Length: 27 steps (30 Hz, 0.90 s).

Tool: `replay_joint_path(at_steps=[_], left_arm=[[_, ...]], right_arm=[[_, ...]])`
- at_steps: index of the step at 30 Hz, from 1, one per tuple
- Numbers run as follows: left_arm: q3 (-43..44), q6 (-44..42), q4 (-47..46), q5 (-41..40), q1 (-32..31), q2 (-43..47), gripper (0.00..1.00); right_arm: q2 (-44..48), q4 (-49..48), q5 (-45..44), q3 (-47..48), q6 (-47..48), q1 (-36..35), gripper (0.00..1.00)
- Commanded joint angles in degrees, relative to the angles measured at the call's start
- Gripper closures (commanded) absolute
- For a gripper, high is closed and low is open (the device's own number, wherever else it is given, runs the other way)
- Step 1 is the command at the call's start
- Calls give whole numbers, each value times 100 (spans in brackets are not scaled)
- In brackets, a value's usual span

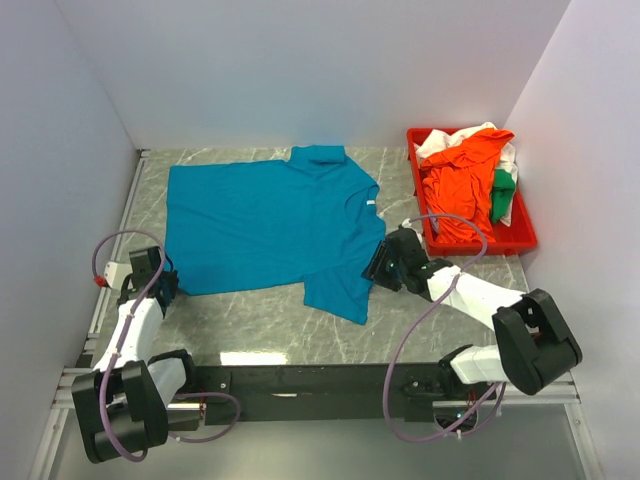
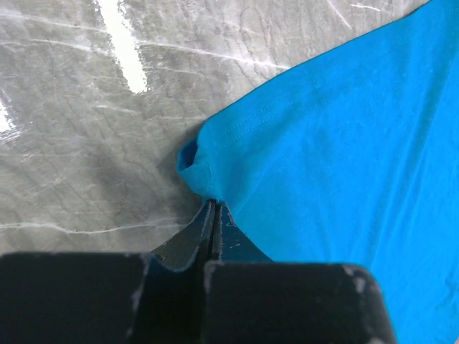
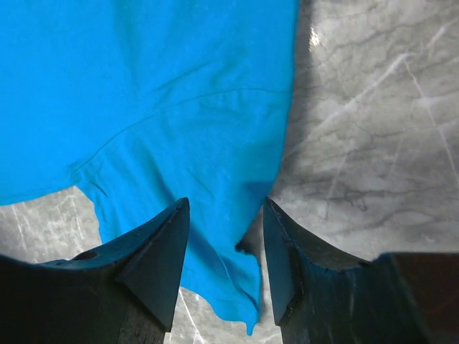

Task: Fold and stack the t-shirts
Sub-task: Fold the tshirt

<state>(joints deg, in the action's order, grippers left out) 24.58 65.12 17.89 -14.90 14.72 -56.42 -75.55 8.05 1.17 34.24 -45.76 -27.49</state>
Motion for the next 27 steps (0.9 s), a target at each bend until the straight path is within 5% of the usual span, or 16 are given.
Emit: replay_joint_path(at_steps=[1,6,17,27], left_arm=[[-67,-114,65,-163,31,140,99],[-93,-123,162,-330,22,219,99],[100,-114,584,-602,31,544,99],[258,44,1111,-787,31,1010,99]], right_arm=[[-213,-462,6,30,-56,24,48],[-522,-664,94,39,-74,24,53],[4,-568,-73,-40,93,121,96],[1242,-103,6,-435,181,129,100]])
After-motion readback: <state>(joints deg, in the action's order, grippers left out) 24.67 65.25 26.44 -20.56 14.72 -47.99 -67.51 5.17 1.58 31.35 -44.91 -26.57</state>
